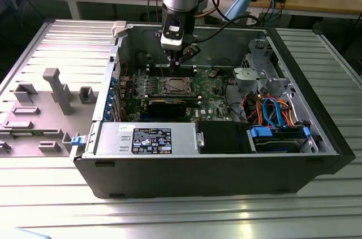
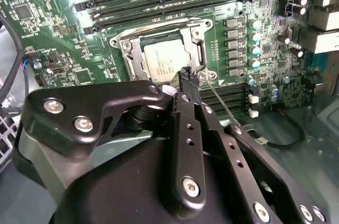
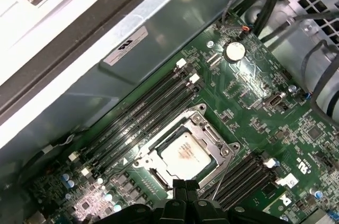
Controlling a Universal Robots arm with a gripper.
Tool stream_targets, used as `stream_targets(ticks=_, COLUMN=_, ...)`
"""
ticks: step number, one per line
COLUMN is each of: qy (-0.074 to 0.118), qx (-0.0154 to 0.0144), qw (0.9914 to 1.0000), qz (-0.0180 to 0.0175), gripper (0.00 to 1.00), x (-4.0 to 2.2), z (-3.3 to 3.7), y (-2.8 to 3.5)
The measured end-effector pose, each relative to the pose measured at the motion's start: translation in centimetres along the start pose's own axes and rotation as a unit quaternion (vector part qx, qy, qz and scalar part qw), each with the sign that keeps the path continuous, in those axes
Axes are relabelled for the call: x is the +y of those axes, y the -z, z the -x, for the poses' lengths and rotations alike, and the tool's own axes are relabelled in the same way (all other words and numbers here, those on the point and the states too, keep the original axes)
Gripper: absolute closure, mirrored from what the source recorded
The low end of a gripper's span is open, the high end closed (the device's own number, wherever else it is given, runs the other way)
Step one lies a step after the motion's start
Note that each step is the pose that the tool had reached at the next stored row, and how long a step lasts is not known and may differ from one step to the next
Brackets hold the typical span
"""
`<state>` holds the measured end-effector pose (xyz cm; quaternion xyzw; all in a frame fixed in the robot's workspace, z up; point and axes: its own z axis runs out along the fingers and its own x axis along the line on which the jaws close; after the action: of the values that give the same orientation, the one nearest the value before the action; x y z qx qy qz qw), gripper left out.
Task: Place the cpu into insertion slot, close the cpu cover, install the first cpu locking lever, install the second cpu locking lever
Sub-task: 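Install the first cpu locking lever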
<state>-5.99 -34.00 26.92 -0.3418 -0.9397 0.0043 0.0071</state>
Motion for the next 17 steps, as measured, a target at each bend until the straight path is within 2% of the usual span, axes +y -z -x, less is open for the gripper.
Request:
stream_targets(ticks=1, qy=0.003, qx=0.0, qw=0.99999, qz=0.0002, gripper=0.89, x=0.0, z=0.0, y=-0.01)
stream_targets(ticks=2, qy=0.008, qx=0.0042, qw=0.99995, qz=0.0053, gripper=0.89, x=0.0, z=0.0, y=-0.01)
stream_targets(ticks=3, qy=0.01, qx=0.0064, qw=0.99989, qz=0.0081, gripper=0.89, x=-0.01, z=0.01, y=-0.02)
stream_targets(ticks=8, qy=0.044, qx=0.0057, qw=0.99898, qz=0.0084, gripper=0.89, x=-0.03, z=0.02, y=-0.1)
stream_targets(ticks=10, qy=0.073, qx=0.0046, qw=0.99728, qz=0.0087, gripper=0.89, x=-0.03, z=0.02, y=-0.15)
stream_targets(ticks=13, qy=0.09, qx=0.0001, qw=0.99584, qz=0.0117, gripper=0.89, x=-0.03, z=0.02, y=-0.17)
stream_targets(ticks=15, qy=0.1, qx=-0.0007, qw=0.99489, qz=0.0122, gripper=0.89, x=-0.03, z=0.02, y=-0.17)
stream_targets(ticks=17, qy=0.12, qx=-0.0011, qw=0.99271, qz=0.0121, gripper=0.89, x=-0.03, z=0.02, y=-0.17)
